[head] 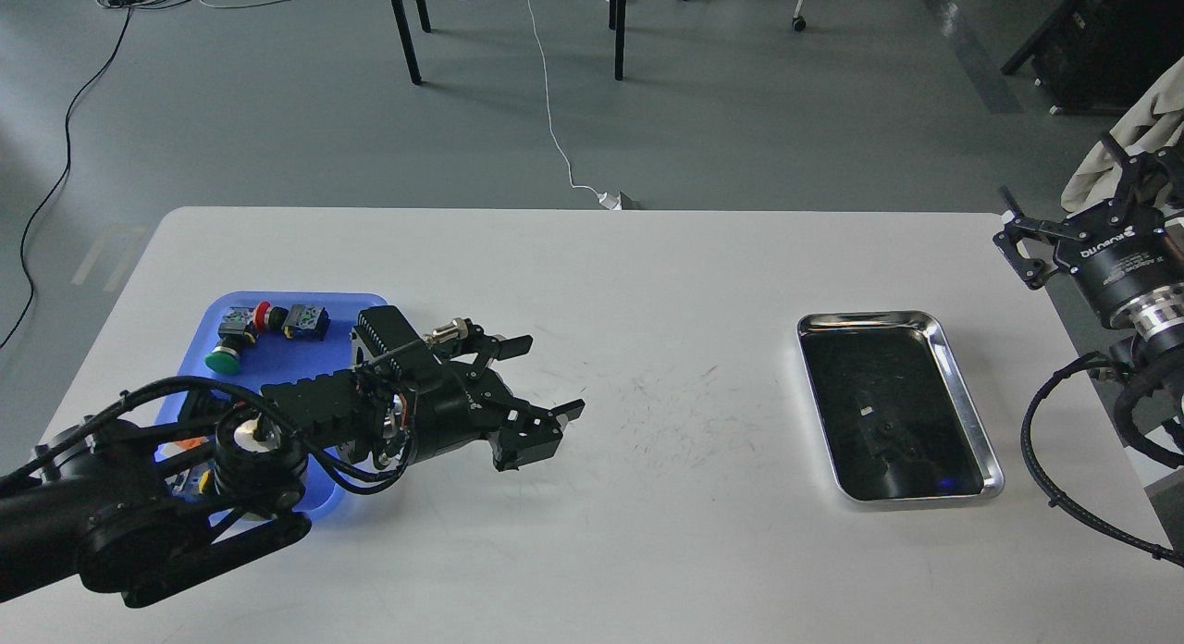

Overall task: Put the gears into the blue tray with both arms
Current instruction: 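Reach the left gripper to the black part and grasp it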

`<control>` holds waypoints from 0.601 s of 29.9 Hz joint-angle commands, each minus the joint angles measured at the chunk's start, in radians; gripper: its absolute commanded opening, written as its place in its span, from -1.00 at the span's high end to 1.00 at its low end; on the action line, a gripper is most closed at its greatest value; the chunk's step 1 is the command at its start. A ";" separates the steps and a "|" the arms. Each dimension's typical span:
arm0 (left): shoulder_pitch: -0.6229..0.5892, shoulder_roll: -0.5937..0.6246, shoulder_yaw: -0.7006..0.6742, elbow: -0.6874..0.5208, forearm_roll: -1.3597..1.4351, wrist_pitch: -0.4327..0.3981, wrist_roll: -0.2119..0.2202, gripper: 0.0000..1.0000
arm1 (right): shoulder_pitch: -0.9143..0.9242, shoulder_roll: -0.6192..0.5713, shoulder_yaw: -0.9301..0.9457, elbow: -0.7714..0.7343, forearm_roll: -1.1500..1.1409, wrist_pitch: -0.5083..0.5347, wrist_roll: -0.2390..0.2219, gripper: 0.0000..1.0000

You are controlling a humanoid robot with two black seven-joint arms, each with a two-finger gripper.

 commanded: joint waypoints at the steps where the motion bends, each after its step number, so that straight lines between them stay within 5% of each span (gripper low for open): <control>1: 0.032 -0.035 0.000 0.067 0.031 0.026 0.001 -0.90 | 0.001 0.000 0.000 0.000 0.000 0.000 0.000 -0.90; 18: 0.124 -0.074 -0.001 0.130 0.031 0.053 -0.001 -0.65 | 0.002 -0.012 -0.003 -0.004 -0.002 0.000 0.000 -0.91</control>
